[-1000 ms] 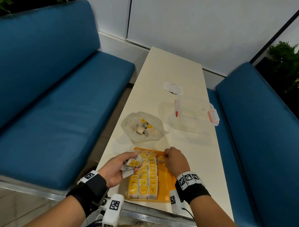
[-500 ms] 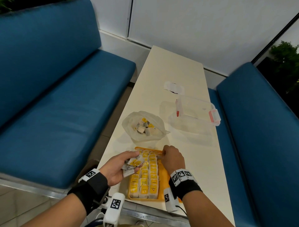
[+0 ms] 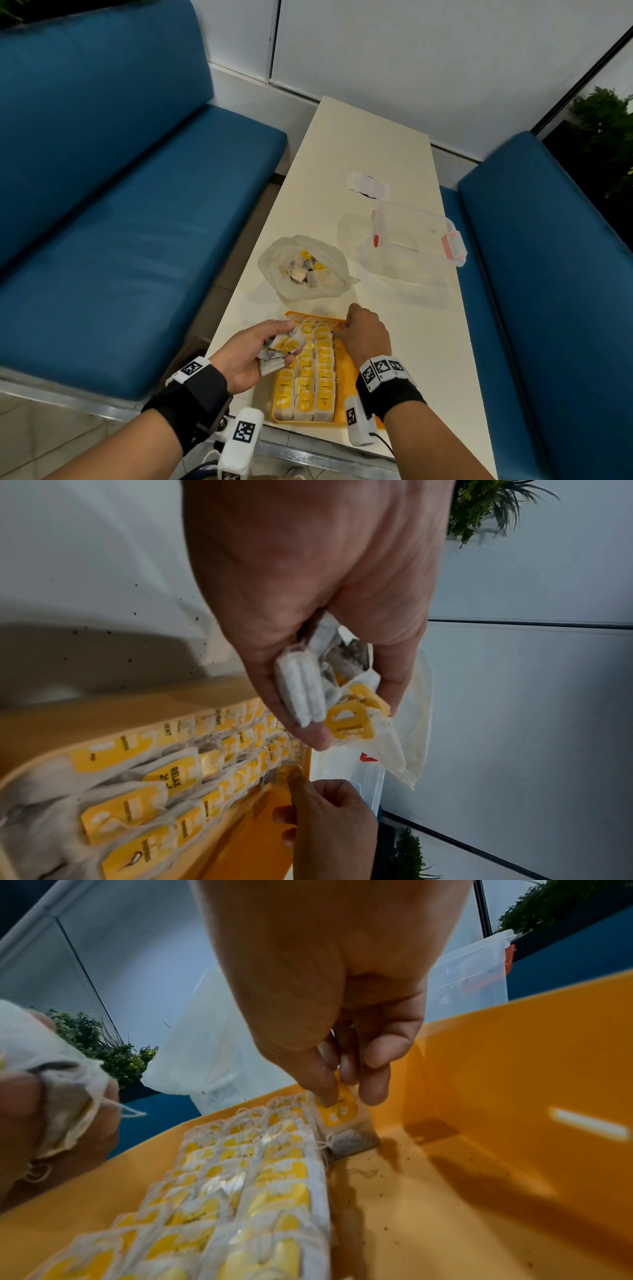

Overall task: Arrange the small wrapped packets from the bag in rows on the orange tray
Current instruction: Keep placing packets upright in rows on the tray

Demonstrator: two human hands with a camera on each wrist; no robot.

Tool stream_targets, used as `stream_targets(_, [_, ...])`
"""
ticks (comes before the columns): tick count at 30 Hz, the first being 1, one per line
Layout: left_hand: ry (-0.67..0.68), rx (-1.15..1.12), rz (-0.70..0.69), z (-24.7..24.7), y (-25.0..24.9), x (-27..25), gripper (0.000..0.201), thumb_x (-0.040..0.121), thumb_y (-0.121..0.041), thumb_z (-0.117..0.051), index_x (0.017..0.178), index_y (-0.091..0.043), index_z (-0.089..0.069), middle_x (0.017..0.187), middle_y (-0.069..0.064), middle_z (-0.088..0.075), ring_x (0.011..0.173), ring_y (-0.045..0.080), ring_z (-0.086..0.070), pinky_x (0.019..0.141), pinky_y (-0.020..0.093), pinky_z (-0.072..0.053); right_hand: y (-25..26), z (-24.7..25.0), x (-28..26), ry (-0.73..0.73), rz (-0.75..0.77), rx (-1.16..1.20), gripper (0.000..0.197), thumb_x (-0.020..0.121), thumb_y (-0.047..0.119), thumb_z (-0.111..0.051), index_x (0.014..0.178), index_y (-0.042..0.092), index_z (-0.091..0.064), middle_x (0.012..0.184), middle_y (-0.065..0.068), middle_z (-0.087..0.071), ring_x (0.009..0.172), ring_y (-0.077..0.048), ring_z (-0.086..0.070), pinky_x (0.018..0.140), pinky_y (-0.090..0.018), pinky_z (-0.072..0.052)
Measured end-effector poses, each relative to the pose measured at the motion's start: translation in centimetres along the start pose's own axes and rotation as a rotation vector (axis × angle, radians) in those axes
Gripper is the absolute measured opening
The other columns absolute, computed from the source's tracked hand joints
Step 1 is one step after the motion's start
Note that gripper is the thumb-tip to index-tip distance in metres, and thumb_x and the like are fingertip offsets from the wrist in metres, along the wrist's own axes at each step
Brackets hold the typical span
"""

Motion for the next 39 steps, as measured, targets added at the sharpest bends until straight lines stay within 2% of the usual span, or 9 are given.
stream_targets(6, [0.004, -0.027, 0.009, 0.0, -0.1, 0.2, 0.047, 0.087, -0.019, -0.077, 0.128, -0.001, -0.064, 0.125, 0.028, -0.066, 0.094, 0.033, -0.072, 0.063, 0.031, -0.062, -0.7, 0.6, -0.7, 0.015, 0.000, 0.082, 0.016, 0.087, 0.026, -0.058, 0.094, 0.011, -0.057, 0.095, -0.005, -0.060, 0.083, -0.024, -0.057, 0.071, -0.033, -0.050])
stream_targets(10, [0.018, -0.029, 0.011, -0.6, -0.2, 0.3, 0.043, 0.084, -0.019, -0.077, 0.122, -0.002, -0.067, 0.117, 0.026, -0.070, 0.093, 0.033, -0.072, 0.063, 0.031, -0.062, -0.5, 1.7, -1.2, -0.052, 0.062, 0.136, 0.009, 0.087, 0.023, -0.058, 0.094, 0.017, -0.057, 0.098, -0.002, -0.061, 0.088, -0.020, -0.059, 0.076, -0.035, -0.052])
stream_targets(15, [0.021, -0.026, 0.026, -1.4, -0.1, 0.4, 0.039, 0.079, -0.020, -0.080, 0.113, -0.003, -0.070, 0.108, 0.023, -0.072, 0.085, 0.030, -0.072, 0.064, 0.031, -0.062, 3.0, 3.4, -3.7, -0.098, 0.419, 0.442, 0.019, 0.084, 0.019, -0.069, 0.102, 0.024, -0.064, 0.103, 0.011, -0.056, 0.081, -0.006, -0.060, 0.075, -0.027, -0.052])
stream_targets(18, [0.020, -0.024, 0.004, -1.6, -0.2, 0.5, 0.046, 0.078, -0.021, -0.080, 0.118, -0.003, -0.069, 0.104, 0.020, -0.069, 0.082, 0.029, -0.071, 0.065, 0.032, -0.062, 5.7, 3.7, -5.9, -0.025, 0.664, 0.493, 0.024, 0.088, 0.020, -0.068, 0.110, 0.029, -0.067, 0.115, 0.014, -0.056, 0.094, -0.002, -0.060, 0.072, -0.010, -0.043])
stream_targets(20, [0.018, -0.025, -0.011, -1.6, -0.2, 0.5, 0.047, 0.080, -0.022, -0.079, 0.121, -0.003, -0.068, 0.103, 0.018, -0.067, 0.079, 0.027, -0.071, 0.066, 0.032, -0.063, 6.4, 3.4, -6.5, -0.003, 0.740, 0.428, 0.026, 0.090, 0.020, -0.066, 0.113, 0.032, -0.068, 0.122, 0.015, -0.055, 0.102, -0.001, -0.059, 0.074, -0.007, -0.040])
stream_targets(23, [0.027, -0.030, 0.001, -1.8, -0.2, 0.3, 0.037, 0.084, -0.021, -0.076, 0.116, -0.005, -0.070, 0.100, 0.016, -0.068, 0.085, 0.030, -0.072, 0.069, 0.033, -0.062, 6.6, 3.3, -6.5, -0.051, 0.776, 0.397, 0.022, 0.088, 0.014, -0.065, 0.106, 0.026, -0.070, 0.115, 0.013, -0.057, 0.101, -0.008, -0.061, 0.077, -0.022, -0.052])
stream_targets(27, [0.033, -0.035, 0.013, -1.8, -0.2, 0.0, 0.025, 0.085, -0.020, -0.075, 0.106, -0.007, -0.070, 0.097, 0.017, -0.070, 0.086, 0.032, -0.071, 0.071, 0.033, -0.061, 6.5, 3.6, -6.4, -0.076, 0.761, 0.345, 0.015, 0.087, 0.014, -0.067, 0.099, 0.021, -0.069, 0.105, 0.010, -0.059, 0.091, -0.010, -0.061, 0.071, -0.023, -0.050])
stream_targets(33, [0.037, -0.021, 0.020, -1.7, -0.2, -0.2, 0.024, 0.085, -0.022, -0.075, 0.102, -0.005, -0.070, 0.094, 0.018, -0.069, 0.081, 0.029, -0.071, 0.069, 0.033, -0.061, 6.4, 3.3, -6.8, -0.062, 0.796, 0.254, 0.011, 0.090, 0.020, -0.059, 0.099, 0.024, -0.062, 0.101, 0.009, -0.058, 0.081, -0.016, -0.062, 0.065, -0.040, -0.054])
stream_targets(39, [0.031, -0.008, 0.033, -1.4, -0.1, -0.2, 0.030, 0.085, -0.023, -0.076, 0.109, -0.006, -0.070, 0.099, 0.019, -0.070, 0.084, 0.030, -0.073, 0.070, 0.033, -0.062, 5.9, 2.9, -7.2, -0.073, 0.820, 0.186, 0.025, 0.094, 0.028, -0.051, 0.114, 0.032, -0.065, 0.104, 0.005, -0.056, 0.076, -0.019, -0.063, 0.055, -0.036, -0.053])
Point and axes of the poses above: each hand's wrist, its own x-axis towards the middle knuckle, its own z-axis out of the back of the hand, y = z × x, the point moved 7 cm from there along x, towards the middle knuckle
